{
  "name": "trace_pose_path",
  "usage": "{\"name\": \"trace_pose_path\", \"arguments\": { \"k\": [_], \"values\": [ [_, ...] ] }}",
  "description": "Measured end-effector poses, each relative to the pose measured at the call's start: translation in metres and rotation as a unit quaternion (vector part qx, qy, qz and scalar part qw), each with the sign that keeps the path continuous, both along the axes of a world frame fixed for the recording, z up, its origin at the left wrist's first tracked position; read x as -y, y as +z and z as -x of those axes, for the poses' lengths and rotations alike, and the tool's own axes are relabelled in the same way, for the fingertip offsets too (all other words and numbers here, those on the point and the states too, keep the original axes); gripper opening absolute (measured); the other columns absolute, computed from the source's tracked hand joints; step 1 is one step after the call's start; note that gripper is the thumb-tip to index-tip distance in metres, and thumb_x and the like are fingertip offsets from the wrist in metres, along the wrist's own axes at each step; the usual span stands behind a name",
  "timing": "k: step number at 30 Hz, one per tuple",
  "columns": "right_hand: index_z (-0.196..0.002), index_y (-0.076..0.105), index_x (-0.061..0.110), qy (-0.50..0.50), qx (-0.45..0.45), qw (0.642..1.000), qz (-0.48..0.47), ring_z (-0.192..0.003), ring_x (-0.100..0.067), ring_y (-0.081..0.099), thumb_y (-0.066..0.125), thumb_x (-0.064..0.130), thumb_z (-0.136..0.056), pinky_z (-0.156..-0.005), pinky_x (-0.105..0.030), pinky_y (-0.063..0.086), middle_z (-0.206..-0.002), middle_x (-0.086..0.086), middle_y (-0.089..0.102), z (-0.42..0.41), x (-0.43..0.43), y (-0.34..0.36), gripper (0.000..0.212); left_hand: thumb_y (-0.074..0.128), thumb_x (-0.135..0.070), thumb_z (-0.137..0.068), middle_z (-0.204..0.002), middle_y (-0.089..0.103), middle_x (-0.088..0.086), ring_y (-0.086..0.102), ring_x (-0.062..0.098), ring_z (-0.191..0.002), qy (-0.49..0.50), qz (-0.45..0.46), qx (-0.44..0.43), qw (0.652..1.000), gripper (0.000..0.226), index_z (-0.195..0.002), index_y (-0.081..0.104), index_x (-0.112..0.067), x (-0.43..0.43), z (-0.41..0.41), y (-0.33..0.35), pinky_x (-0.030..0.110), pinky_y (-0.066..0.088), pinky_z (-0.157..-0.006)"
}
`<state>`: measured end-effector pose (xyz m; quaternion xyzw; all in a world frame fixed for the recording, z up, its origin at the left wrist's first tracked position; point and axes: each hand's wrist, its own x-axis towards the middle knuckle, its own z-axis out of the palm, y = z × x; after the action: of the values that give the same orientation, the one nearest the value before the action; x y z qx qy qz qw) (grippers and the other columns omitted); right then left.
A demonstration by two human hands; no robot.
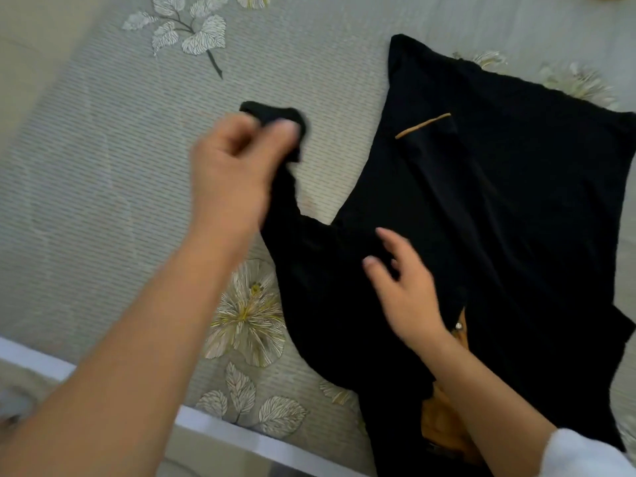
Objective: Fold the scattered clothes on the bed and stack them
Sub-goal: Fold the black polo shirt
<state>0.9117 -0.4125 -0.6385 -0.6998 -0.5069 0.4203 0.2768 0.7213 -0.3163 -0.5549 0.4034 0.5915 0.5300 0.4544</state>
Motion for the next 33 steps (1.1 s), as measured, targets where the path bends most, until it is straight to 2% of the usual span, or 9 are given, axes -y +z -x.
{"name": "trace_pose_path", "arguments": {
  "k": [2, 5, 6, 10, 15, 18, 21, 26, 33],
  "values": [
    [-0.105, 0.062, 0.024, -0.202, -0.098, 0.974, 0.017, -0.103, -0.012, 0.061, 0.055, 0.015, -0.091, -0.088, -0.027, 0.047, -0.109, 0.001, 0.065, -0.021, -0.009, 0.007, 0.018, 0.07, -0.03, -0.083, -0.075, 0.061, -0.009, 0.053, 0.001, -0.076, -0.202, -0.109, -0.174, 0.958, 0.016, -0.074, 0.063, -0.018, 0.025, -0.045, -0.004, 0.02, 0.042, -0.072],
    [-0.093, 0.062, 0.017, -0.341, -0.095, 0.933, 0.068, -0.093, -0.021, 0.063, 0.042, 0.005, -0.093, -0.076, -0.029, 0.052, -0.102, -0.011, 0.067, -0.061, -0.009, 0.017, 0.024, 0.059, -0.046, -0.085, -0.139, 0.049, -0.008, 0.029, 0.012, -0.131, -0.504, -0.037, -0.395, 0.767, 0.028, -0.111, 0.064, -0.035, 0.071, -0.078, -0.035, 0.039, 0.028, -0.105],
    [-0.096, 0.062, 0.015, -0.349, -0.066, 0.931, 0.081, -0.094, -0.02, 0.064, 0.042, 0.005, -0.094, -0.079, -0.031, 0.052, -0.105, -0.012, 0.067, -0.072, -0.007, 0.017, 0.023, 0.055, -0.043, -0.087, -0.141, 0.047, -0.01, 0.025, 0.011, -0.133, -0.519, -0.029, -0.397, 0.756, 0.028, -0.112, 0.064, -0.036, 0.084, -0.076, -0.047, 0.042, 0.029, -0.106],
    [-0.102, 0.063, 0.019, -0.264, 0.034, 0.961, 0.071, -0.094, -0.017, 0.063, 0.056, 0.012, -0.085, -0.089, -0.039, 0.052, -0.098, 0.001, 0.066, -0.09, -0.008, 0.019, 0.02, 0.054, -0.031, -0.071, -0.116, 0.057, -0.004, 0.042, 0.019, -0.114, -0.347, -0.024, -0.416, 0.84, 0.032, -0.102, 0.061, -0.028, 0.116, -0.047, -0.071, 0.044, 0.044, -0.088],
    [-0.143, 0.033, 0.017, -0.064, 0.067, 0.994, 0.065, -0.119, -0.008, 0.04, 0.074, 0.032, -0.071, -0.098, -0.018, 0.036, -0.135, 0.004, 0.037, -0.05, -0.032, 0.013, 0.084, 0.063, -0.029, -0.064, -0.135, 0.035, 0.012, 0.035, 0.031, -0.123, -0.184, 0.105, -0.475, 0.854, 0.075, -0.135, 0.04, -0.018, 0.12, -0.023, -0.082, 0.052, 0.031, -0.103],
    [-0.14, 0.036, 0.013, -0.203, 0.038, 0.971, 0.119, -0.117, -0.019, 0.046, 0.074, 0.034, -0.078, -0.102, -0.033, 0.041, -0.137, -0.005, 0.039, -0.041, -0.054, 0.0, 0.075, 0.069, -0.023, -0.079, -0.122, 0.042, 0.001, 0.043, 0.012, -0.109, -0.178, 0.124, -0.406, 0.888, 0.07, -0.14, 0.035, -0.018, 0.113, -0.024, -0.081, 0.032, 0.041, -0.089],
    [-0.096, 0.063, 0.015, -0.243, -0.005, 0.97, 0.009, -0.081, -0.007, 0.058, 0.07, 0.012, -0.077, -0.079, -0.023, 0.048, -0.087, 0.005, 0.062, -0.049, -0.075, 0.007, 0.021, 0.069, -0.016, -0.081, -0.106, 0.048, -0.007, 0.052, 0.012, -0.095, -0.198, 0.113, -0.422, 0.877, 0.058, -0.133, 0.044, -0.023, 0.111, -0.027, -0.08, 0.027, 0.04, -0.074],
    [-0.084, 0.049, 0.027, -0.32, -0.018, 0.926, -0.2, -0.07, 0.007, 0.053, 0.062, 0.001, -0.074, -0.069, -0.011, 0.043, -0.081, 0.008, 0.054, -0.112, -0.088, 0.057, 0.031, 0.078, -0.006, -0.062, -0.087, 0.058, -0.004, 0.059, 0.019, -0.083, -0.222, 0.054, -0.49, 0.841, 0.063, -0.115, 0.05, -0.022, 0.122, -0.035, -0.083, 0.034, 0.037, -0.072],
    [-0.123, 0.053, 0.015, -0.494, -0.29, 0.813, 0.106, -0.101, -0.027, 0.064, 0.072, 0.015, -0.076, -0.075, -0.038, 0.056, -0.124, -0.011, 0.057, -0.188, -0.042, 0.027, 0.05, 0.082, 0.001, -0.05, -0.084, 0.054, 0.002, 0.055, 0.027, -0.073, -0.306, 0.048, -0.516, 0.798, 0.062, -0.104, 0.058, -0.018, 0.139, -0.059, -0.09, 0.034, 0.046, -0.053]
  ]
}}
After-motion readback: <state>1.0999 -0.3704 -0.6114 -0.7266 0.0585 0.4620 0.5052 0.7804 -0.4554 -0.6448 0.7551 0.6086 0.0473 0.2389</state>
